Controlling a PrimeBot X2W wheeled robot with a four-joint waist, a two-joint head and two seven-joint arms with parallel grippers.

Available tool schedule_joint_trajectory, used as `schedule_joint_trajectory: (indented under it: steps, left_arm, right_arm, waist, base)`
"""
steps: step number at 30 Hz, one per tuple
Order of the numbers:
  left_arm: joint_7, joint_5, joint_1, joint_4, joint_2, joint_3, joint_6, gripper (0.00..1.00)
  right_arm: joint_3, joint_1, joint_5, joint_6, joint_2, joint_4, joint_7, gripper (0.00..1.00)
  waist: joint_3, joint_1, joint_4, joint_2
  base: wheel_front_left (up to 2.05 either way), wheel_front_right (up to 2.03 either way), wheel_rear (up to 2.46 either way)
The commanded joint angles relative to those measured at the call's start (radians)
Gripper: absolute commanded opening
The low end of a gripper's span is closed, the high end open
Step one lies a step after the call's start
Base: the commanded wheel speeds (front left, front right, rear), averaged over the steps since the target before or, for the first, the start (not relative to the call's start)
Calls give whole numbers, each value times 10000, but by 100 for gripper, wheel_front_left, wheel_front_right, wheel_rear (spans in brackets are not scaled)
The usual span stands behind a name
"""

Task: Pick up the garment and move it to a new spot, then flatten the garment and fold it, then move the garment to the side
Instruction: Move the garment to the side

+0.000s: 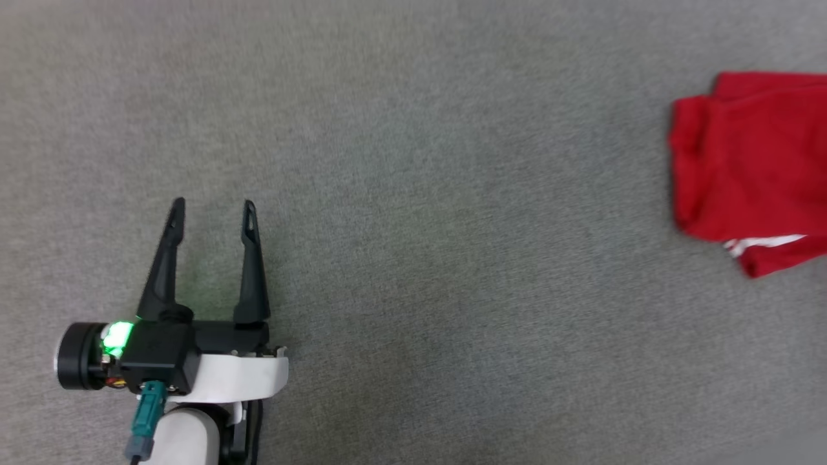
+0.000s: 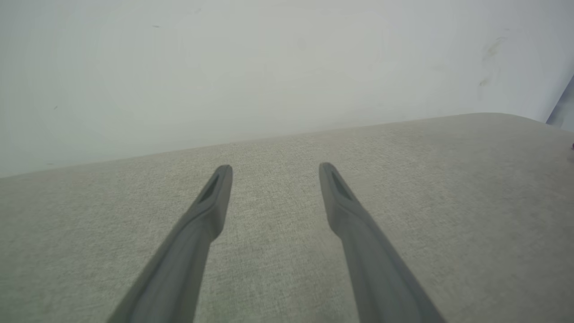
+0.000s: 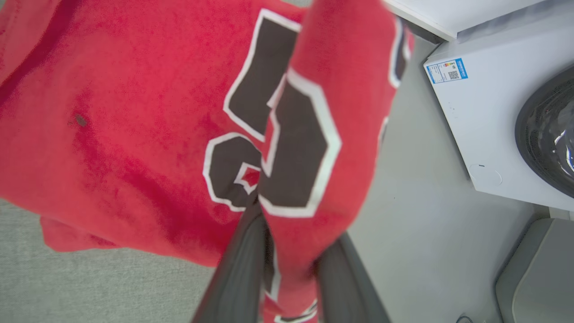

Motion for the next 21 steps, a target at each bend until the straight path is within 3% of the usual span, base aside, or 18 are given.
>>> schedule_joint_trajectory:
  steps: [1,12,13,14,15,21]
  left_arm:
    - [-22,14,-124,-104,61,15,28,100]
    - [-22,-61,-100,-688,76,162,138,100]
    - [-22,-80,-54,-661,66,173,159,100]
    - [-22,-93,5,-626,49,179,185,100]
    - [-22,-113,81,-583,30,179,206,100]
    - [-22,-283,616,-320,-131,201,311,100]
  right_arm:
    - [-78,-184,-14,-13,17,195,-74,0]
    - [-623,-560,-547,-15,598,2550,-886,0]
    - [-703,-520,-554,-15,717,2704,-998,5]
    - [-755,-477,-621,-13,822,2862,-1105,47]
    - [-805,-442,-729,-15,894,3042,-1244,100]
    - [-988,-367,-1967,-13,1107,3872,-2361,100]
  waist:
    - [467,-2,119,0]
    - [628,-2,282,0]
    - [535,-2,281,0]
    - [411,-2,287,0]
    - [264,-2,302,0]
    - [-1072,-2,537,0]
  base:
    - [0,0,0]
    - [0,0,0]
    - [0,0,0]
    - [0,0,0]
    - [0,0,0]
    - [0,0,0]
